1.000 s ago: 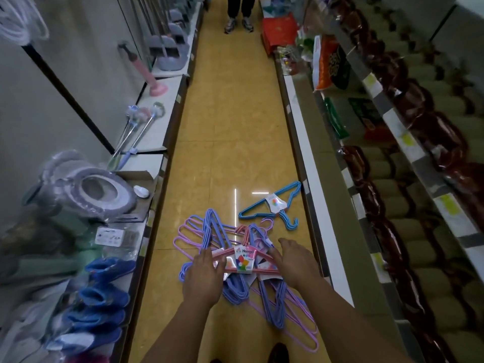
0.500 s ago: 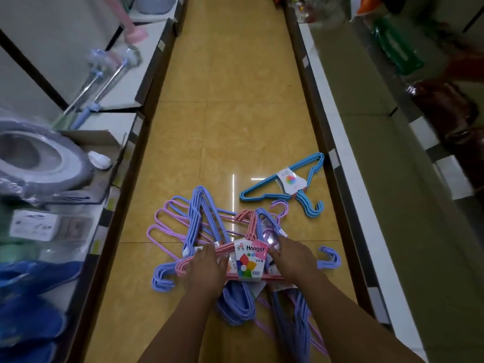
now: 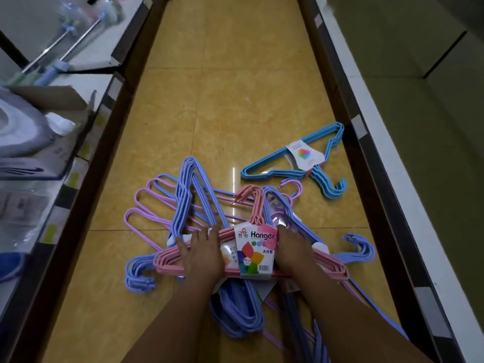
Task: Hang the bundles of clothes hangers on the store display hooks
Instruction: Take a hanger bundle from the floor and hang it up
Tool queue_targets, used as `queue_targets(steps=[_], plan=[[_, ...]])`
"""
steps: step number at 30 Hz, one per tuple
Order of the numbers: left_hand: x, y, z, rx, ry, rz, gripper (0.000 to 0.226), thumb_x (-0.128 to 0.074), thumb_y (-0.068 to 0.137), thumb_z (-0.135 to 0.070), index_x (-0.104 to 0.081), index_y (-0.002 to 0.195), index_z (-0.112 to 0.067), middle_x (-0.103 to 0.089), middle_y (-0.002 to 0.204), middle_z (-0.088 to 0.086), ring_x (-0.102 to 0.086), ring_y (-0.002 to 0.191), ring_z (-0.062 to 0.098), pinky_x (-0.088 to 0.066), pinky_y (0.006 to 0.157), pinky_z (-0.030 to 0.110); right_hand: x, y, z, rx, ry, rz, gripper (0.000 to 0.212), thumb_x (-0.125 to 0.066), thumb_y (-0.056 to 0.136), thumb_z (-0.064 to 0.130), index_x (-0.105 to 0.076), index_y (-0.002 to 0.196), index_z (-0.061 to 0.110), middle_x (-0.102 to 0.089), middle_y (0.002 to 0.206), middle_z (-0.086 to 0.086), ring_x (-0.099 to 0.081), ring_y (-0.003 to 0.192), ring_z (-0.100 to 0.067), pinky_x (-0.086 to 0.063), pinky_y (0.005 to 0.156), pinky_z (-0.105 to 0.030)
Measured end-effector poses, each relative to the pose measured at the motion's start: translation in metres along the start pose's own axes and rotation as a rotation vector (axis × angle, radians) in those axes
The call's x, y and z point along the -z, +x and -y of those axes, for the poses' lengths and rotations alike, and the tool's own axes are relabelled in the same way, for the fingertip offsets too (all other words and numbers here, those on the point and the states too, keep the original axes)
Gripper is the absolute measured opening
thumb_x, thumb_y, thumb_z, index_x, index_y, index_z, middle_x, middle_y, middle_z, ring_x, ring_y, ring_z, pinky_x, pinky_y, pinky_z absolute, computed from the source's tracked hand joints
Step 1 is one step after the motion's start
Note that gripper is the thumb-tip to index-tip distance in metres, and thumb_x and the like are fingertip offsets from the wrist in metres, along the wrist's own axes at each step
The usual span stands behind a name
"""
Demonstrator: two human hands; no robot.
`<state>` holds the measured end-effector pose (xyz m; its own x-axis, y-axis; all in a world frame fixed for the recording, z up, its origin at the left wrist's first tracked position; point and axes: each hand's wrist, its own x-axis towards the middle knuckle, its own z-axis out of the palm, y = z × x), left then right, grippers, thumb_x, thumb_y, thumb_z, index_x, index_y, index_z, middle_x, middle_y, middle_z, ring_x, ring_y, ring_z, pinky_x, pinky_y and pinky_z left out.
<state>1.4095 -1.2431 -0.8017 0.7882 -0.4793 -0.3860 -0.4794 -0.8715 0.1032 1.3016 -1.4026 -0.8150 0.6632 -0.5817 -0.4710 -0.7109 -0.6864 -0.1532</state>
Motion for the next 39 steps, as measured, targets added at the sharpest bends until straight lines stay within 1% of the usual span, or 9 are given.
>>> queue_targets(steps=[9, 13, 18, 23, 27, 29, 32, 36, 39], plan=[[-0.003, 0.005, -0.003, 0.033, 0.022, -0.053, 0.045, -0.042, 0.095, -0.023, -0.037, 0.139, -0.029, -0.051, 0.133, 0.001, -0.042, 0.126, 0.022, -0.027, 0.107, 0.039, -0.006, 0.003, -0.006, -0.158, 0.042, -0.007, 0.023, -0.047, 0.093, 0.026, -0.061, 0.110, 0.022, -0.062, 0.118, -0.005, -0.053, 0.116, -0.027, -0.040, 0.095, -0.037], [0.003, 0.008, 0.000, 0.007, 0.080, 0.077, 0.037, -0.044, 0.095, -0.028, -0.050, 0.132, -0.026, -0.053, 0.125, 0.003, -0.046, 0.119, 0.024, -0.037, 0.097, 0.037, -0.004, -0.010, -0.011, -0.191, 0.170, -0.037, 0.024, -0.044, 0.092, 0.030, -0.061, 0.109, 0.026, -0.060, 0.120, -0.005, -0.052, 0.115, -0.030, -0.039, 0.094, -0.039], [0.029, -0.017, -0.003, 0.008, 0.065, 0.142, 0.030, -0.048, 0.093, -0.023, -0.058, 0.121, -0.023, -0.055, 0.117, 0.003, -0.048, 0.113, 0.024, -0.041, 0.089, 0.033, 0.038, -0.035, -0.008, -0.128, 0.088, -0.015, 0.021, -0.047, 0.092, 0.029, -0.057, 0.112, 0.028, -0.062, 0.118, -0.001, -0.053, 0.117, -0.028, -0.034, 0.098, -0.039], [0.097, -0.058, 0.000, 0.054, 0.075, 0.104, 0.028, -0.046, 0.094, -0.023, -0.055, 0.121, -0.024, -0.057, 0.119, 0.000, -0.045, 0.116, 0.023, -0.039, 0.092, 0.033, 0.108, -0.080, 0.016, -0.096, 0.105, 0.039, 0.029, -0.040, 0.092, 0.012, -0.056, 0.115, 0.021, -0.059, 0.121, -0.007, -0.048, 0.117, -0.031, -0.030, 0.098, -0.039], [0.179, -0.093, -0.001, 0.087, 0.046, 0.022, 0.033, -0.053, 0.091, -0.032, -0.052, 0.123, -0.027, -0.055, 0.127, -0.005, -0.040, 0.127, 0.022, -0.026, 0.107, 0.040, 0.180, -0.122, 0.042, -0.055, 0.101, 0.042, 0.032, -0.043, 0.092, 0.011, -0.051, 0.122, 0.021, -0.059, 0.121, -0.007, -0.051, 0.115, -0.032, -0.031, 0.097, -0.037], [0.219, -0.107, -0.001, 0.084, -0.067, 0.004, 0.032, -0.059, 0.087, -0.031, -0.055, 0.118, -0.026, -0.063, 0.116, -0.002, -0.054, 0.114, 0.023, -0.036, 0.098, 0.036, 0.216, -0.141, 0.057, -0.026, 0.132, 0.014, 0.035, -0.044, 0.090, 0.009, -0.052, 0.122, 0.022, -0.062, 0.118, -0.008, -0.052, 0.114, -0.032, -0.030, 0.096, -0.035], [0.283, -0.135, 0.000, 0.096, -0.182, -0.040, 0.018, -0.055, 0.085, -0.020, -0.058, 0.103, -0.022, -0.067, 0.092, 0.002, -0.062, 0.085, 0.026, -0.040, 0.064, 0.030, 0.278, -0.169, 0.081, 0.027, 0.135, -0.015, 0.043, -0.044, 0.087, 0.006, -0.052, 0.125, 0.025, -0.062, 0.118, -0.013, -0.051, 0.114, -0.032, -0.030, 0.094, -0.032], [0.356, -0.181, 0.005, 0.101, -0.289, -0.069, 0.028, -0.048, 0.088, -0.012, -0.060, 0.110, -0.022, -0.067, 0.104, 0.004, -0.062, 0.095, 0.027, -0.042, 0.068, 0.031, 0.354, -0.211, 0.113, 0.150, 0.090, -0.096, 0.029, -0.045, 0.086, 0.006, -0.055, 0.109, 0.022, -0.063, 0.110, -0.013, -0.053, 0.111, -0.034, -0.035, 0.088, -0.035], [0.408, -0.216, 0.013, 0.102, -0.297, -0.095, 0.033, -0.045, 0.091, -0.012, -0.059, 0.120, -0.022, -0.066, 0.111, 0.004, -0.062, 0.100, 0.026, -0.038, 0.067, 0.030, 0.401, -0.250, 0.138, 0.240, -0.045, -0.122, 0.049, -0.050, 0.086, 0.003, -0.051, 0.129, 0.027, -0.059, 0.123, -0.005, -0.050, 0.118, -0.029, -0.035, 0.097, -0.036]])
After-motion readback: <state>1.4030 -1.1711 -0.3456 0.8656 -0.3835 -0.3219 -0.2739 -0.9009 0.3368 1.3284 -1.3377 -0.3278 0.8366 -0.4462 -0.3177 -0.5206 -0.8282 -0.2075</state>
